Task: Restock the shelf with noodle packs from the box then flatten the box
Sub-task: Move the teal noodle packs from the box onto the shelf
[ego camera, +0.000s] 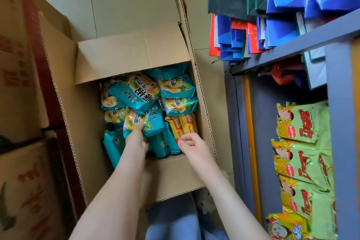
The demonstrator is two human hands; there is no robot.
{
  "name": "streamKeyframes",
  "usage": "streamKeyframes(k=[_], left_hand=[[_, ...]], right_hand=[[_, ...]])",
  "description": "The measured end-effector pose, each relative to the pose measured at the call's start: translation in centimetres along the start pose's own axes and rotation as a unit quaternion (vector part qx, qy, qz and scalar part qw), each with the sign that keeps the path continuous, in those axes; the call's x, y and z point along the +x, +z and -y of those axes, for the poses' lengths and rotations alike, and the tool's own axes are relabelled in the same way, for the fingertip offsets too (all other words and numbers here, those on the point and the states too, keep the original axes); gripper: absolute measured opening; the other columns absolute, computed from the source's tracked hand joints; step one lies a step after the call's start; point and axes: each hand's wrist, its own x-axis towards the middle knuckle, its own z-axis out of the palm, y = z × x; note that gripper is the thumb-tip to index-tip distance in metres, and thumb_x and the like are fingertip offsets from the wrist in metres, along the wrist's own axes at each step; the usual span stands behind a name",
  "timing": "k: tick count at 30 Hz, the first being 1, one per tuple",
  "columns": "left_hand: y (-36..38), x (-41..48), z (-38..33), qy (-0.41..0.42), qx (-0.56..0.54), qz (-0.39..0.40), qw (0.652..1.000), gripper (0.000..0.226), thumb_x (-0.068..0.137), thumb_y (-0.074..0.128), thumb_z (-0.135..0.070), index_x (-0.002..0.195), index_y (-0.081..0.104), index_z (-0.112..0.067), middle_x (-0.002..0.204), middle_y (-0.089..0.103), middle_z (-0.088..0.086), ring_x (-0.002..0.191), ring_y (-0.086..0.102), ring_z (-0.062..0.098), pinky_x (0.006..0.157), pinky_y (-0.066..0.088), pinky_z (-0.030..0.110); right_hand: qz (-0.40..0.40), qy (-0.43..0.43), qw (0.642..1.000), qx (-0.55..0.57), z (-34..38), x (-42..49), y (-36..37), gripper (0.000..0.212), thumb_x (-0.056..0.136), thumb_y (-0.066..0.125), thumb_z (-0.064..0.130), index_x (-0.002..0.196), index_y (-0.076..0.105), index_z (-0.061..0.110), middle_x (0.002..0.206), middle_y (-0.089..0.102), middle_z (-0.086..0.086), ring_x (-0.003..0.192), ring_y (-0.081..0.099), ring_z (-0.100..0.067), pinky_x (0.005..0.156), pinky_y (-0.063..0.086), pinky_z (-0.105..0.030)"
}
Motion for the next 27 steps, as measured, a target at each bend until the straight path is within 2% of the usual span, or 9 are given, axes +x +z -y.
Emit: streamKeyframes(k=[5, 9, 14, 16, 18, 21, 23, 25, 27], left_hand=[[-0.8, -9.5, 0.2, -0.02, -0.127, 0.003, 0.992, 0.044, 0.089, 0.062, -0.013, 0.13, 0.048, -0.008, 0.123, 0.06, 0.009, 0.109, 0.062, 0.028, 0.069, 0.052, 0.039], [-1.5, -20.0, 1.0, -0.033, -0.149, 0.086, 0.985, 0.045, 0.093, 0.057, -0.013, 0.135, 0.044, -0.007, 0.129, 0.057, 0.012, 0.115, 0.058, 0.026, 0.077, 0.051, 0.036], [-1.9, -32.7, 2.0, -0.013, -0.115, 0.219, 0.969, 0.044, 0.09, 0.058, -0.008, 0.132, 0.045, -0.004, 0.117, 0.062, 0.018, 0.09, 0.065, 0.026, 0.06, 0.058, 0.035], [-2.2, -37.2, 2.6, -0.003, -0.078, 0.273, 0.959, 0.04, 0.091, 0.056, -0.007, 0.13, 0.049, -0.003, 0.108, 0.066, 0.017, 0.081, 0.068, 0.024, 0.056, 0.059, 0.031], [-2.7, -40.7, 3.5, 0.004, -0.036, 0.338, 0.941, 0.038, 0.09, 0.055, -0.007, 0.128, 0.052, -0.004, 0.11, 0.068, 0.016, 0.087, 0.069, 0.023, 0.064, 0.06, 0.031], [-3.7, -45.3, 4.5, 0.012, 0.058, 0.437, 0.898, 0.049, 0.081, 0.062, -0.015, 0.129, 0.053, -0.009, 0.117, 0.067, 0.014, 0.096, 0.069, 0.023, 0.073, 0.059, 0.034], [-4.2, -47.5, 4.9, 0.034, 0.124, 0.482, 0.867, 0.039, 0.083, 0.06, -0.023, 0.121, 0.058, -0.014, 0.11, 0.071, 0.009, 0.095, 0.07, 0.021, 0.08, 0.056, 0.037], [-4.6, -48.8, 4.6, 0.083, 0.178, 0.492, 0.848, 0.027, 0.089, 0.056, -0.033, 0.111, 0.063, -0.019, 0.102, 0.073, 0.002, 0.099, 0.066, 0.021, 0.093, 0.047, 0.042], [-4.3, -50.5, 4.4, 0.151, 0.227, 0.498, 0.823, 0.037, 0.08, 0.062, -0.041, 0.108, 0.064, -0.018, 0.104, 0.07, 0.002, 0.106, 0.06, 0.025, 0.092, 0.042, 0.041]], right_hand=[[0.002, -0.005, 1.0, -0.007, 3.1, -5.7, -1.6, 0.025, 0.09, 0.056, 0.031, 0.113, 0.053, 0.023, 0.104, 0.061, 0.006, 0.091, 0.057, -0.009, 0.071, 0.042, -0.019], [-0.03, -0.007, 1.0, 0.003, 6.0, -11.2, -4.4, 0.038, 0.089, 0.057, 0.04, 0.12, 0.048, 0.021, 0.109, 0.06, 0.004, 0.103, 0.058, -0.015, 0.093, 0.048, -0.034], [-0.04, 0.001, 0.984, 0.174, 9.0, -17.4, -8.5, 0.076, 0.076, 0.064, 0.059, 0.134, 0.039, 0.016, 0.125, 0.057, 0.002, 0.111, 0.058, -0.018, 0.1, 0.047, -0.04], [-0.035, -0.014, 0.95, 0.311, 10.3, -20.1, -10.3, 0.064, 0.08, 0.067, 0.048, 0.129, 0.047, 0.011, 0.121, 0.063, -0.007, 0.105, 0.065, -0.023, 0.093, 0.052, -0.04], [-0.065, -0.061, 0.918, 0.386, 11.3, -23.2, -12.3, 0.044, 0.087, 0.066, 0.026, 0.124, 0.053, 0.007, 0.115, 0.067, -0.012, 0.1, 0.067, -0.026, 0.085, 0.056, -0.038], [-0.156, -0.101, 0.901, 0.392, 11.4, -27.8, -15.1, 0.042, 0.083, 0.069, 0.013, 0.122, 0.056, 0.004, 0.113, 0.068, -0.014, 0.098, 0.068, -0.028, 0.085, 0.056, -0.042], [-0.198, -0.122, 0.894, 0.383, 10.8, -31.3, -17.3, 0.036, 0.084, 0.068, 0.01, 0.118, 0.058, 0.005, 0.11, 0.069, -0.012, 0.093, 0.069, -0.023, 0.082, 0.057, -0.038], [-0.213, -0.15, 0.887, 0.382, 10.4, -34.9, -19.3, 0.028, 0.087, 0.063, 0.004, 0.114, 0.059, 0.011, 0.105, 0.07, -0.006, 0.088, 0.07, -0.017, 0.076, 0.058, -0.029], [-0.237, -0.176, 0.884, 0.363, 9.8, -38.5, -21.8, 0.028, 0.087, 0.062, 0.002, 0.112, 0.06, 0.014, 0.104, 0.071, -0.003, 0.09, 0.07, -0.015, 0.077, 0.058, -0.027]])
